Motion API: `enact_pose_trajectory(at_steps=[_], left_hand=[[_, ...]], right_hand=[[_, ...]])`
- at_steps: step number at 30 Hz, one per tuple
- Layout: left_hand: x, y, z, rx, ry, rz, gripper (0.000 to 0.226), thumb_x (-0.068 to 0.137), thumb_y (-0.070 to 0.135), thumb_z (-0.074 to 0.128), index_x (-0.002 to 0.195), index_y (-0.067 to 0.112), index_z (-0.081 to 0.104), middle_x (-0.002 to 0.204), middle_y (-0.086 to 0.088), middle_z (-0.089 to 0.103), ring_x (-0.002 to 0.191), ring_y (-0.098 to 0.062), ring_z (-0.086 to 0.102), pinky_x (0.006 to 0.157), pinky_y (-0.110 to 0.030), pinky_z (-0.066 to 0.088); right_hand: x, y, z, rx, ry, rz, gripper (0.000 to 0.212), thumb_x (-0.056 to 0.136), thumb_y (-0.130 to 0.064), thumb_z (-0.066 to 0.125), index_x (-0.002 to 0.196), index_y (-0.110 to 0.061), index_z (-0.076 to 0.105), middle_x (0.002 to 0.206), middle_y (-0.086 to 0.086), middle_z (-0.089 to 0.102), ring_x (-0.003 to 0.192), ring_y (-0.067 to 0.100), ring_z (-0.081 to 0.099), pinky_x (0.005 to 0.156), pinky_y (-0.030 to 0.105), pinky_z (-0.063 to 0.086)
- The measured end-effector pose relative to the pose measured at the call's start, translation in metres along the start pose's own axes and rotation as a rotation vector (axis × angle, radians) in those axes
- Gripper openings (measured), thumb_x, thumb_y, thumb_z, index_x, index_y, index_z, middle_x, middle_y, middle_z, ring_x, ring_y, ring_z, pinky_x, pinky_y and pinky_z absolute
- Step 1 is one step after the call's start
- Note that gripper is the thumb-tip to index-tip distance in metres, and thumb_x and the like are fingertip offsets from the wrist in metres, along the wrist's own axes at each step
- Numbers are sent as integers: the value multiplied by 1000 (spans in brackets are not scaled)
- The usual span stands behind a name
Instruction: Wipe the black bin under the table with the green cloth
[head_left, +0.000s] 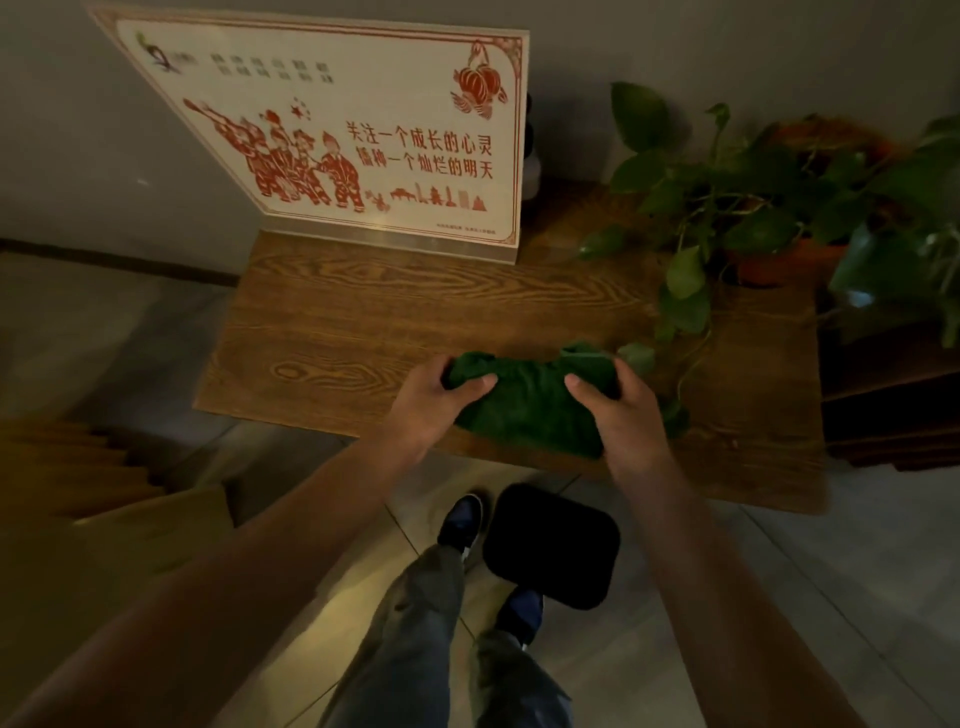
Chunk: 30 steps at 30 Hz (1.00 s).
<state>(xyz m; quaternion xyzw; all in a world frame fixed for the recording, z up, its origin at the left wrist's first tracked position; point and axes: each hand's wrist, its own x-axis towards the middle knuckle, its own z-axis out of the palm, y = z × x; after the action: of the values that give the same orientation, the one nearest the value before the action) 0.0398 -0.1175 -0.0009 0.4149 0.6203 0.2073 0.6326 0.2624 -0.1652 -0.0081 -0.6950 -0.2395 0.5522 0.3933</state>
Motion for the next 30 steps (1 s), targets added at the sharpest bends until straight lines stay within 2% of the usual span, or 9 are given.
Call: enact_pose_trajectory(at_steps=[2, 4, 12, 15, 18, 20, 25, 27, 30], left_hand=[[27, -1, -1, 103, 20, 29, 28, 92, 32, 77, 114, 17, 67, 110, -1, 75, 101, -14, 72, 92, -35, 62], [45, 1, -3, 155, 9, 79, 29, 93, 31, 76, 117, 19, 66, 107, 8, 72, 98, -4, 68, 85, -22, 60], [85, -15, -19, 353, 9, 120, 44, 92, 38, 76, 128, 15, 65, 114, 5, 69, 106, -10, 64, 78, -14, 48], [93, -16, -29, 433, -13, 103, 43, 93, 37, 75, 128, 16, 64, 113, 4, 67, 107, -13, 64, 81, -18, 51], [97, -15, -33, 502, 58, 140, 43, 92, 38, 76, 127, 15, 66, 115, -2, 71, 110, -19, 66, 91, -34, 57], [99, -13, -35, 590, 105, 197, 41, 93, 39, 74, 127, 16, 67, 117, -4, 72, 109, -21, 67, 92, -37, 57], [100, -22, -35, 793, 197, 293, 44, 90, 47, 74, 123, 19, 67, 119, -11, 64, 115, -32, 56, 94, -41, 46], [102, -26, -37, 858, 246, 314, 55, 88, 52, 74, 130, 18, 63, 126, -14, 58, 117, -36, 52, 98, -45, 45], [103, -23, -35, 896, 276, 317, 71, 87, 55, 74, 145, 23, 49, 154, -18, 41, 136, -40, 43, 109, -54, 41]], right_hand=[[27, 1, 7, -206, 68, -5, 56, 95, -36, 74, 147, -19, 58, 138, 5, 65, 130, 29, 60, 109, 42, 50], [38, -1, 14, -372, 124, -49, 62, 99, -37, 69, 153, -16, 48, 149, 9, 57, 138, 30, 52, 115, 38, 42], [57, 6, 33, -422, 174, -79, 56, 99, -33, 69, 152, -24, 49, 151, 3, 53, 140, 21, 47, 104, 22, 35], [60, 8, 38, -420, 200, -47, 58, 98, -33, 72, 151, -29, 49, 152, 1, 52, 141, 21, 47, 104, 23, 37], [63, 7, 45, -445, 242, -32, 60, 95, -34, 75, 149, -25, 51, 147, 2, 57, 137, 22, 51, 104, 26, 40], [67, 6, 52, -484, 285, -49, 61, 94, -34, 76, 148, -21, 52, 145, 3, 59, 135, 23, 54, 107, 30, 43], [68, 8, 55, -684, 329, -17, 62, 94, -46, 72, 148, -24, 51, 145, 6, 58, 134, 28, 54, 103, 41, 47], [67, 10, 57, -762, 357, -9, 64, 92, -52, 72, 147, -26, 51, 147, 8, 52, 135, 30, 50, 102, 43, 48], [66, 13, 51, -812, 411, -16, 73, 87, -59, 75, 145, -23, 51, 148, 11, 46, 135, 32, 48, 103, 45, 48]])
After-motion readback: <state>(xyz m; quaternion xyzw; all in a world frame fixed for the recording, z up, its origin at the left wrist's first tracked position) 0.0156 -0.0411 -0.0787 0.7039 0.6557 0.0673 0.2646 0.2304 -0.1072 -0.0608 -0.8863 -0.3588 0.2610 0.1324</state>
